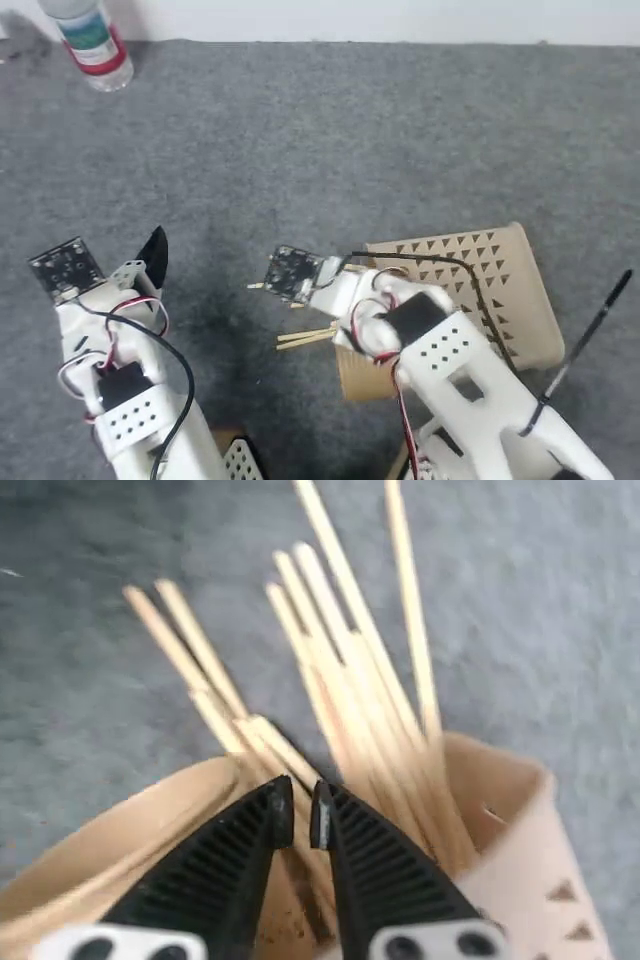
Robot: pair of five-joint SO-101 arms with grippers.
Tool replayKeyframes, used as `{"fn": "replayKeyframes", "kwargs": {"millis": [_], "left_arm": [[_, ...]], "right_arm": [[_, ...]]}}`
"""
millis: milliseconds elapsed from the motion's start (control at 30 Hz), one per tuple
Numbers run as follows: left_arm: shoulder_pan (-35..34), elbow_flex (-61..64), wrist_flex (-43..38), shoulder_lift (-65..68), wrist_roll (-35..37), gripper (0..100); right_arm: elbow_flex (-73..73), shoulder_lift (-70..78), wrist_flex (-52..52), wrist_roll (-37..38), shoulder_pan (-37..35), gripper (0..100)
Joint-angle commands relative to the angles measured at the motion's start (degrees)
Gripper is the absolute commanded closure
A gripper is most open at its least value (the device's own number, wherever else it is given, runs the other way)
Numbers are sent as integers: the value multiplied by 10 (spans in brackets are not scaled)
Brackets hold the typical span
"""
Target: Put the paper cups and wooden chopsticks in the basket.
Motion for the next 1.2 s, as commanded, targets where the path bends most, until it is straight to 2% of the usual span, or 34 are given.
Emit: {"fn": "replayKeyframes", "kwargs": {"millis": [0,233,400,833,967,1100,1167], "left_arm": [[4,-10,-1,-6,-4,614],[4,-10,-1,-6,-4,614],[4,-10,-1,-6,-4,614],[4,-10,-1,-6,-4,614],[4,-10,-1,-6,-4,614],[4,-10,-1,-6,-4,614],[4,-10,-1,-6,-4,614]], "right_arm": [[1,-13,-12,59,58,945],[-4,-19,-13,145,202,945],[-5,-20,-13,190,267,945],[-72,-22,-7,193,345,945],[-75,-55,-7,199,354,945],[-75,-103,13,239,368,943],[-75,-134,24,229,370,941]]}}
